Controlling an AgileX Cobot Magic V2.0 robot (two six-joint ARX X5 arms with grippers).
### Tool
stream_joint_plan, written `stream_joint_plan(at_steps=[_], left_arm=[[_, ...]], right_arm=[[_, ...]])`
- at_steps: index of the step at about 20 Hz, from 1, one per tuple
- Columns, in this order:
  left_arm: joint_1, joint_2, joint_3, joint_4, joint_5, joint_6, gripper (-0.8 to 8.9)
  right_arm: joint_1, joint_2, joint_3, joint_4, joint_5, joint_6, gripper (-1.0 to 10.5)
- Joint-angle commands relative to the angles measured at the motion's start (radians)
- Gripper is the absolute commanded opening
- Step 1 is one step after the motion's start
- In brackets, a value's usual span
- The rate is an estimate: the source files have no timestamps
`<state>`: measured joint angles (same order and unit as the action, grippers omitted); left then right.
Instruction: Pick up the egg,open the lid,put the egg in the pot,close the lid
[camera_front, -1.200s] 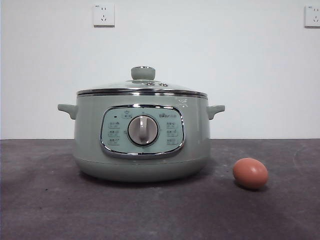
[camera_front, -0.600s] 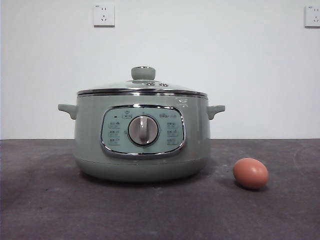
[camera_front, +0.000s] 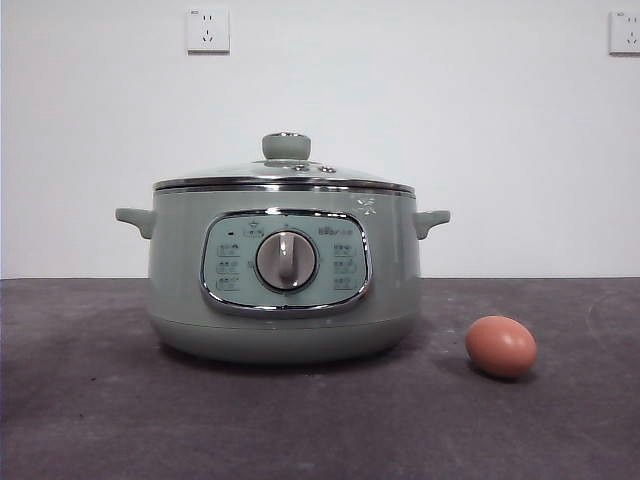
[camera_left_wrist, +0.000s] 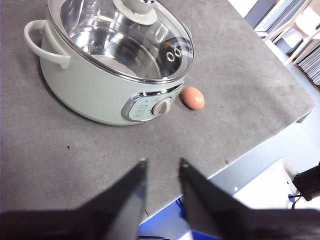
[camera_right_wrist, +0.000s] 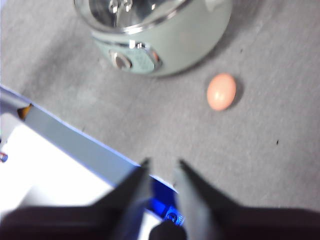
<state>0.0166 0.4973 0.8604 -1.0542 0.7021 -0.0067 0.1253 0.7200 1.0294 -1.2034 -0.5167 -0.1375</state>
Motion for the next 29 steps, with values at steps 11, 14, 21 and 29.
stream_joint_plan(at_steps=[11,14,21,29], left_arm=[[-0.003,-0.002,0.005,0.011,0.006,0.018,5.65],[-0.003,-0.002,0.005,0.013,0.006,0.018,5.65],[-0.003,-0.002,0.005,0.013,0.006,0.018,5.65],[-0.003,-0.002,0.005,0.013,0.006,0.018,5.65]], right_arm=[[0.034,0.111,0.002,0.072,0.003,0.051,6.0],[0.087,0.224,0.002,0.129,0.071,0.062,6.0],[0.235,0.56,0.002,0.295,0.285,0.117,6.0],[0.315,0.816,0.002,0.476,0.42,0.167,5.9]])
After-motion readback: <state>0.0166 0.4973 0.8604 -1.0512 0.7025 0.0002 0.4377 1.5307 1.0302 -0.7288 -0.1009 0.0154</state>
